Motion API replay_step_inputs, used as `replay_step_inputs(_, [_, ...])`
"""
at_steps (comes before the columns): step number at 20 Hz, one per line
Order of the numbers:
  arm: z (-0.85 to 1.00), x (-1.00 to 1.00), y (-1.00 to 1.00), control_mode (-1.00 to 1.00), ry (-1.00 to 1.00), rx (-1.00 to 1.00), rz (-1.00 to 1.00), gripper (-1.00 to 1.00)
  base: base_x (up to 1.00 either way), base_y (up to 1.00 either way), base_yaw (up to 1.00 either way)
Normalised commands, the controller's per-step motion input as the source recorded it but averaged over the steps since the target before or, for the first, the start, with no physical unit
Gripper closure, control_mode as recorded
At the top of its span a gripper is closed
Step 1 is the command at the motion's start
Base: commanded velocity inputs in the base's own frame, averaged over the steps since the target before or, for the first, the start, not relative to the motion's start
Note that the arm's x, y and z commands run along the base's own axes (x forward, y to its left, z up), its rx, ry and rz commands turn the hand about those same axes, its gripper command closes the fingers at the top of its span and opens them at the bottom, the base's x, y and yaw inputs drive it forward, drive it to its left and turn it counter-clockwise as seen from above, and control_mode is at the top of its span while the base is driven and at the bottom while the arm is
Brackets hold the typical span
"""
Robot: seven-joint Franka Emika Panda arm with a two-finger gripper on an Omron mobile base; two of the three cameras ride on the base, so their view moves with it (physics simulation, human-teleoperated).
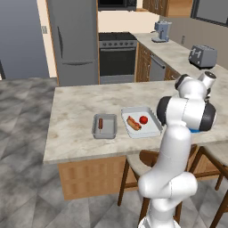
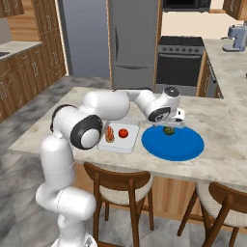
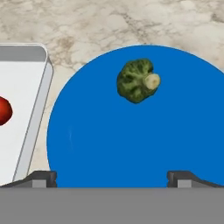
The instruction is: Place one cooked food and one vegetable from the large plate to each tupperware container.
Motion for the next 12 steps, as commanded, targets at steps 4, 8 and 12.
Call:
replay_step_inputs(4, [-0.05, 0.3, -0.13, -1.0, -0.09, 0.09, 0.07, -1.0, 0.0, 0.0, 0.0])
replay_step_inputs(8, [-0.17, 0.44, -0.16, -1.0, -0.06, 0.06, 0.07, -1.0, 0.0, 0.0, 0.0])
replay_step_inputs(12, [-0.12, 0.51, -0.29, -1.0, 0.0, 0.05, 0.1, -1.0, 0.0, 0.0, 0.0])
